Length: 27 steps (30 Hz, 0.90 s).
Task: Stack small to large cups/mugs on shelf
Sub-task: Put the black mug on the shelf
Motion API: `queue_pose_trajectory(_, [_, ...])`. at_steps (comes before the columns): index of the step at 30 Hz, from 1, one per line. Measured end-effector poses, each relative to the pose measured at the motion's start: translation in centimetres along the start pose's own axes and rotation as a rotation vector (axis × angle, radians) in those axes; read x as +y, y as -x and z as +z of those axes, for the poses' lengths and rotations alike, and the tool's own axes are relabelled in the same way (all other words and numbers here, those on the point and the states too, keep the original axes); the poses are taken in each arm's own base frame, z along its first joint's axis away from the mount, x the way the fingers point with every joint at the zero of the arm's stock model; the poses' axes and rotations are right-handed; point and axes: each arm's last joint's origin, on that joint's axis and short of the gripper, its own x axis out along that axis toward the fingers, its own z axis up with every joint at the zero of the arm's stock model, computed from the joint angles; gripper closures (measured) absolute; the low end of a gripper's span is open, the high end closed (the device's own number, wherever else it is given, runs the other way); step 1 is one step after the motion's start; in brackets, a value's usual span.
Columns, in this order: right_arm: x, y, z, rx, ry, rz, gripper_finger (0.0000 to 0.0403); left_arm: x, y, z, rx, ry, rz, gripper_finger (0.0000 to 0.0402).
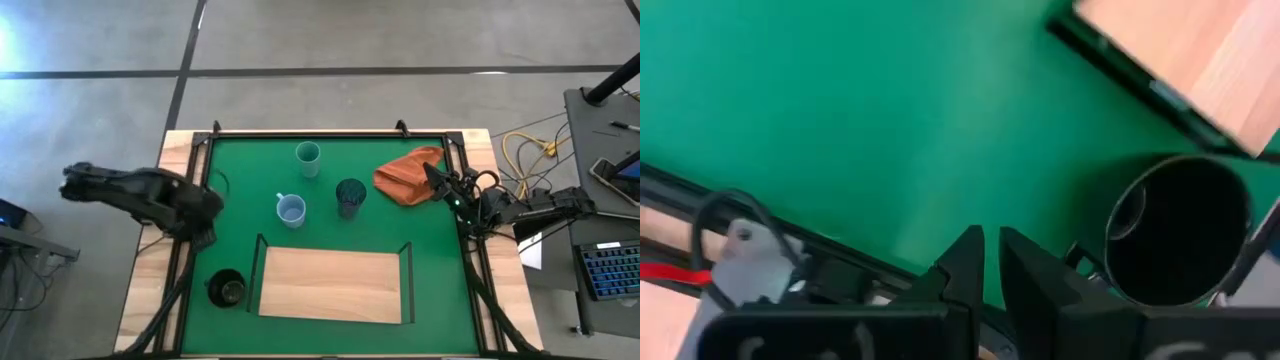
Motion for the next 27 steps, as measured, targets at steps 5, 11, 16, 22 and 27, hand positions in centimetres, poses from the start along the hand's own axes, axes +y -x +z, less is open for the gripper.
queue_pose_trajectory(5, [0.0,0.0,0.0,0.001,0.004,0.000,0.0394,-1.9,-0.9,-1.1,-0.014,0.049,-0.026,0.0380])
queue_pose_trajectory(11, [0.0,0.0,0.0,0.000,0.070,-0.003,0.0394,-4.0,-3.1,-2.3,0.043,0.124,-0.003,0.0343])
queue_pose_trajectory(16, [-0.1,0.0,0.1,-0.020,0.071,-0.041,0.0394,-6.0,-4.8,-2.6,0.068,0.128,0.014,0.0293])
queue_pose_trajectory(22, [-0.2,0.0,0.1,-0.029,0.071,-0.059,0.0394,-7.3,-6.5,-2.7,0.107,0.122,0.107,0.0253])
queue_pose_trajectory(27, [-0.2,0.0,0.1,-0.039,0.071,-0.078,0.0394,-8.2,-7.6,-2.8,0.115,0.097,0.119,0.0244])
